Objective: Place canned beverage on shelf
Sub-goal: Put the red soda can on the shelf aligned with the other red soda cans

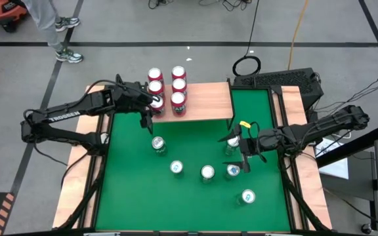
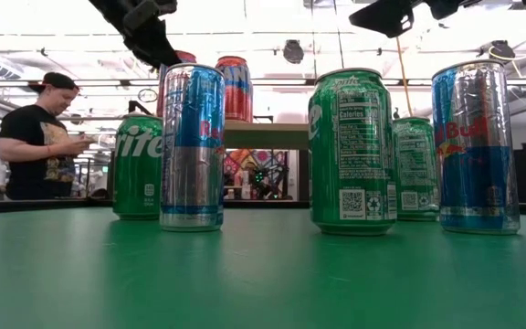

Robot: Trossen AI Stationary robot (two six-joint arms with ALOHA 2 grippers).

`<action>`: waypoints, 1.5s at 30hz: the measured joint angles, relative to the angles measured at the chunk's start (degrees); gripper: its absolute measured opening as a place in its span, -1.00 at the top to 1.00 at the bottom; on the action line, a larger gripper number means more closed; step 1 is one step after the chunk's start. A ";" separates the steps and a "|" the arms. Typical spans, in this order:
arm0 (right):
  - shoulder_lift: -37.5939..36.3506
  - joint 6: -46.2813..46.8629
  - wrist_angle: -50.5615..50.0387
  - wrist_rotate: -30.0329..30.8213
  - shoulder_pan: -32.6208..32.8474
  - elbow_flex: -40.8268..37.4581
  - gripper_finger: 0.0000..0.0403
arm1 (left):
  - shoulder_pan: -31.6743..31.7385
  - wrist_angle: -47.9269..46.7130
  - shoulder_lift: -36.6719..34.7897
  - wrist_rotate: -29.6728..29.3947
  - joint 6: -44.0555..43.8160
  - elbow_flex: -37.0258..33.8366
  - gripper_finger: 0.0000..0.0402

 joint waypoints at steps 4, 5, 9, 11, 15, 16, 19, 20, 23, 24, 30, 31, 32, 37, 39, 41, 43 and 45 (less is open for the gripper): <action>0.00 -0.02 0.00 0.06 0.00 0.00 -0.96 | 0.26 -0.02 0.00 1.28 -0.31 0.00 -0.40; 0.00 -0.02 0.00 0.07 0.00 0.00 -0.96 | 0.26 -0.04 0.00 1.29 -0.33 0.00 -0.40; 0.00 -0.07 0.00 0.07 0.00 0.00 -0.96 | 0.26 -0.08 0.00 1.42 -0.38 0.00 -0.40; 0.00 -0.07 0.00 0.08 0.00 0.00 -0.96 | 0.26 -0.10 0.00 1.39 -0.47 0.00 -0.40; 0.00 -0.09 0.00 0.09 0.00 0.00 -0.96 | 0.24 -0.22 0.00 1.37 -0.50 0.00 -0.40; 0.00 -0.09 0.00 0.09 0.00 0.00 -0.96 | 0.24 -0.22 0.00 1.29 -0.52 0.00 -0.40; 0.00 -0.17 0.00 0.11 0.00 0.00 -0.96 | 0.22 -0.14 0.36 1.14 -0.59 0.02 -0.40; 0.00 -0.17 0.00 0.11 0.00 0.00 -0.96 | 0.22 -0.23 0.37 1.08 -0.69 0.02 -0.40; 0.00 -0.17 0.00 0.11 0.00 0.00 -0.96 | 0.22 -0.63 0.37 0.97 -1.12 0.04 -0.41; 0.02 -0.17 0.00 0.11 0.00 0.00 -0.96 | 0.22 -0.64 0.37 0.82 -1.75 0.04 -0.41; 0.02 -0.17 0.00 0.11 0.00 0.00 -0.96 | 0.22 -1.10 0.37 0.58 -2.07 0.07 -0.58; 0.02 -0.17 0.00 0.11 0.00 0.00 -0.96 | 0.22 -1.22 0.38 0.46 -2.02 0.07 -0.63; 0.02 -0.17 0.00 0.11 0.00 0.00 -0.96 | 0.22 -1.59 0.42 0.12 -2.00 0.07 -0.67; 0.02 -0.17 0.00 0.11 0.00 0.00 -0.96 | 0.20 -1.86 0.53 -1.89 -1.86 -0.02 -0.78; 0.02 -0.21 0.00 0.11 0.00 0.00 -0.96 | 0.22 -1.65 0.55 -2.42 -1.51 -0.02 -0.79; 0.02 -0.26 0.00 0.11 0.00 0.00 -0.96 | 0.22 -1.61 0.53 -2.58 -1.46 -0.02 -0.79; 0.02 -0.29 -0.02 0.11 0.00 0.00 -0.96 | 0.22 -1.60 0.29 -2.61 -1.53 -0.02 -0.80; 0.02 -0.34 -0.01 0.11 0.00 0.00 -0.96 | 0.22 -1.50 -0.15 -2.58 -1.67 -0.02 -0.80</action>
